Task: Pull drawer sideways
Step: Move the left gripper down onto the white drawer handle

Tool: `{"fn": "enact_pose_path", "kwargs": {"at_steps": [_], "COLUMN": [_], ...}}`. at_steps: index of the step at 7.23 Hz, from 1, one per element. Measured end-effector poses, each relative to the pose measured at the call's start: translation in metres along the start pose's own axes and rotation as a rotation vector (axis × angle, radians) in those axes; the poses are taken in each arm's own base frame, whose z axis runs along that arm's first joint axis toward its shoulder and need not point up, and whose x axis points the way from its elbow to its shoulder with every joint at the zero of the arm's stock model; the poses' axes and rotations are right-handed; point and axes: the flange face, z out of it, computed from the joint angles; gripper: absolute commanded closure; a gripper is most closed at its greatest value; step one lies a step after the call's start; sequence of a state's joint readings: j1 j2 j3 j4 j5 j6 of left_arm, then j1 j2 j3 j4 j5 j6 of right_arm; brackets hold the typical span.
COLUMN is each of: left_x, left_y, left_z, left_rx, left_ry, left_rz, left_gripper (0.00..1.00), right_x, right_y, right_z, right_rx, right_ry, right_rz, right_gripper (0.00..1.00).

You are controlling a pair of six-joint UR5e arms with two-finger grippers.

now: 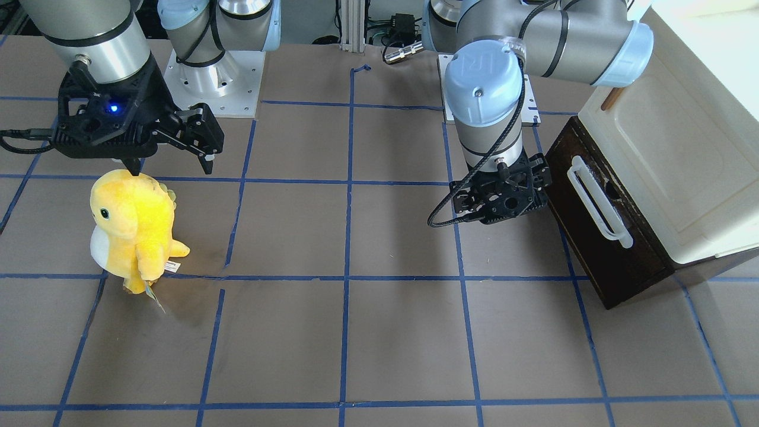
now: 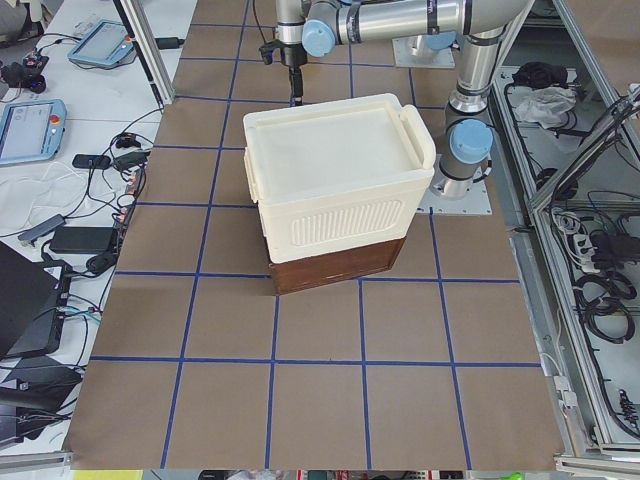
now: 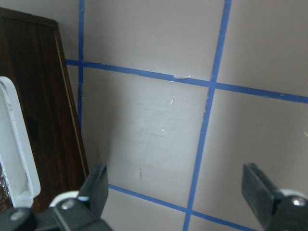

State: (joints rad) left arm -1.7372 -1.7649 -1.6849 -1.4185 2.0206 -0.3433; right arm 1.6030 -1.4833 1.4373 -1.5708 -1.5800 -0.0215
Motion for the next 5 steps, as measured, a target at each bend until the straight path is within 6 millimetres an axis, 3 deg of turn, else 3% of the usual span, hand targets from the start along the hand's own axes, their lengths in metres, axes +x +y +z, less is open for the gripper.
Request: {"fn": "enact_pose_path", "kwargs": {"at_steps": [3,5], "left_x": [0.002,0.002], "left_y": [-0.001,-0.005], "left_z": [0.062,0.09], "left_rx": [0.001,-0.024], "left_ry": [-0.371,-0.47], "left_rz": [0.088,0.129], "left_gripper": [0.0,0.0], "right_x": [0.0,0.0], "right_y": [0.0,0.0], "right_z": [0.0,0.0], "right_rx": [0.0,0.0], "right_ry": [0.0,0.0], "right_rz": [0.0,0.0], "right_gripper": [0.0,0.0]}}
